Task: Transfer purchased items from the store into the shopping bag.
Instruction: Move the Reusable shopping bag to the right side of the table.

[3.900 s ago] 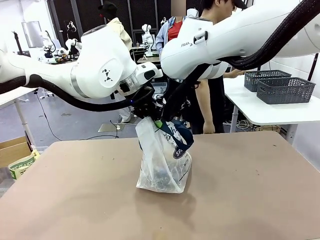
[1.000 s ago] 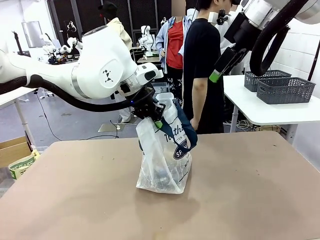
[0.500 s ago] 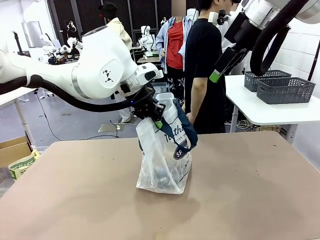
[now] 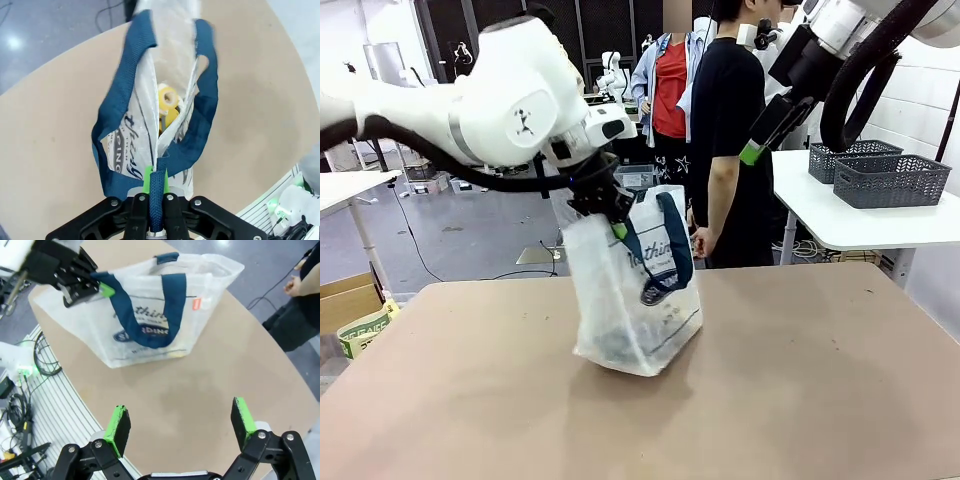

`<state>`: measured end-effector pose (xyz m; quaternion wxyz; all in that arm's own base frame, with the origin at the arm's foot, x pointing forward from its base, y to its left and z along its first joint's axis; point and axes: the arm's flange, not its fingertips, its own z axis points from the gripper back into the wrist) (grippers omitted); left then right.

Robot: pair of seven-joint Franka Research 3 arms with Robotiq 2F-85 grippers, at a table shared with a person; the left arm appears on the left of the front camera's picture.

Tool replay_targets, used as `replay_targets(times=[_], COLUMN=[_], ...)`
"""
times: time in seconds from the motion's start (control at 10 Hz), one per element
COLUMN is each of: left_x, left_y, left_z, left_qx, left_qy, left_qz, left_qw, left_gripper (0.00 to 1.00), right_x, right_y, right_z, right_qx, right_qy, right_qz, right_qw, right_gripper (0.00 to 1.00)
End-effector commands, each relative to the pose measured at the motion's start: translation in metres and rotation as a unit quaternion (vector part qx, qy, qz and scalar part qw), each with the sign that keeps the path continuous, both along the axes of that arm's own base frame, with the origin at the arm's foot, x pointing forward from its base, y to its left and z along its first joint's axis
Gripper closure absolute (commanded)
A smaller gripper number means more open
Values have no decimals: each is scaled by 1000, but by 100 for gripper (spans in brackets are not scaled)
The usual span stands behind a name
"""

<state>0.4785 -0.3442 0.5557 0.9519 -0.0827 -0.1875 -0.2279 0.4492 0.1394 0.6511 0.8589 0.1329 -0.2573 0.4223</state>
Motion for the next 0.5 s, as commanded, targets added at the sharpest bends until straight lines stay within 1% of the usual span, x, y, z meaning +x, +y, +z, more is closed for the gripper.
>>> replay_targets(times=[0.0,0.1,0.4], left_x=[-2,-4,-18], left_y=[9,24,76], left_z=[38,50,72], left_qx=[48,63,102], left_qy=[-8,-18,-39], left_qz=[14,26,121], left_qw=[999,997,987], left_gripper=[100,100,100], right_x=[-3,-3,-3], right_y=[-2,-2,-2], right_z=[-4,-4,-4], right_qx=[-2,-2,-2], right_qy=[4,4,4], right_qz=[0,0,0], right_qw=[1000,1000,1000], right_gripper=[0,0,0])
